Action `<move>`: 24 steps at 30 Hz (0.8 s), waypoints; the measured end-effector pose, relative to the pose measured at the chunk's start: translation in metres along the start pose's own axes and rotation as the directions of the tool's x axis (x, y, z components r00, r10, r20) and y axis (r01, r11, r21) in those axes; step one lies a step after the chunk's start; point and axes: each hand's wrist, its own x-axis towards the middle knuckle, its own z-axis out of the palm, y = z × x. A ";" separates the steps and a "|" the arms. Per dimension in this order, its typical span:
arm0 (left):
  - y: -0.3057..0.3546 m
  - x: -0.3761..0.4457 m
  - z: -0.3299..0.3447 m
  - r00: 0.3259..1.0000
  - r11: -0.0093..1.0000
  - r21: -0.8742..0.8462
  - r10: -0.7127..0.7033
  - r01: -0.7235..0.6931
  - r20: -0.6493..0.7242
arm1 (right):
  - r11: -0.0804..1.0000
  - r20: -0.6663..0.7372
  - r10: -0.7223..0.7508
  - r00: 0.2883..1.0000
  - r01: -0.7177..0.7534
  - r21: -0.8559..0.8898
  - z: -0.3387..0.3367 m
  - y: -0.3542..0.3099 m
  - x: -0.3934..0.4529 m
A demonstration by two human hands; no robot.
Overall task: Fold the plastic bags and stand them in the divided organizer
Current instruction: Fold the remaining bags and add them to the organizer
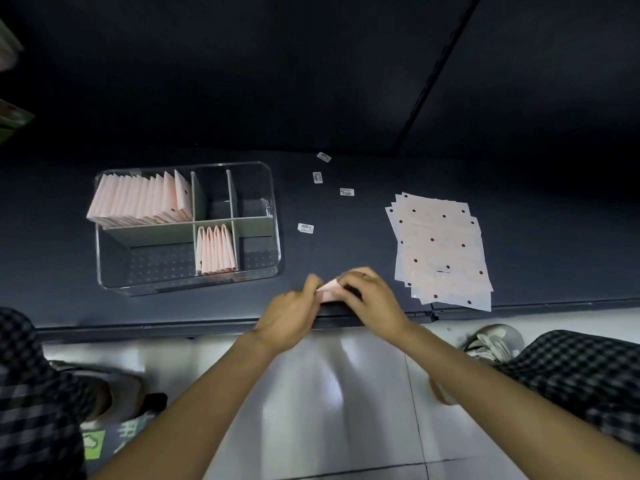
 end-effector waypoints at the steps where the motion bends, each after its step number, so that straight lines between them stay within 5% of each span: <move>1: 0.004 0.003 -0.006 0.998 0.990 -0.131 -0.051 0.045 -0.045 | 0.983 0.010 0.099 0.995 -0.099 0.155 -0.005 -0.006 0.005; 4: 0.016 0.012 -0.026 0.966 0.858 -0.507 -0.191 0.078 -0.176 | 0.862 0.009 0.276 0.961 -0.251 0.440 -0.018 -0.024 0.017; 7: 0.021 0.018 -0.044 0.943 0.747 -0.656 -0.285 0.106 -0.173 | 0.817 -0.017 0.323 0.946 -0.270 0.509 -0.021 -0.039 0.024; 10: 0.017 0.017 -0.055 0.886 0.737 -0.654 -0.405 0.172 -0.224 | 0.937 -0.222 0.267 0.938 -0.199 0.286 -0.014 -0.062 0.022; 12: 0.012 0.014 -0.061 0.846 0.763 -0.616 -0.450 0.197 -0.286 | 0.997 -0.336 0.077 0.939 -0.080 0.003 -0.006 -0.078 0.018; 15: 0.011 0.011 -0.071 0.812 0.779 -0.582 -0.485 0.232 -0.325 | 0.982 -0.110 -0.034 0.993 0.012 -0.190 0.012 -0.102 0.018; 18: 0.009 0.010 -0.081 0.788 0.756 -0.590 -0.534 0.284 -0.305 | 0.966 0.041 -0.020 0.999 0.030 -0.256 0.029 -0.115 0.023; 21: -0.005 0.008 -0.094 0.820 0.714 -0.644 -0.523 0.274 -0.231 | 0.965 -0.026 -0.007 1.000 0.000 -0.263 0.032 -0.126 0.035; 24: -0.024 0.000 -0.105 0.848 0.706 -0.663 -0.489 0.248 -0.204 | 0.993 -0.092 0.106 0.990 -0.111 -0.045 0.031 -0.132 0.051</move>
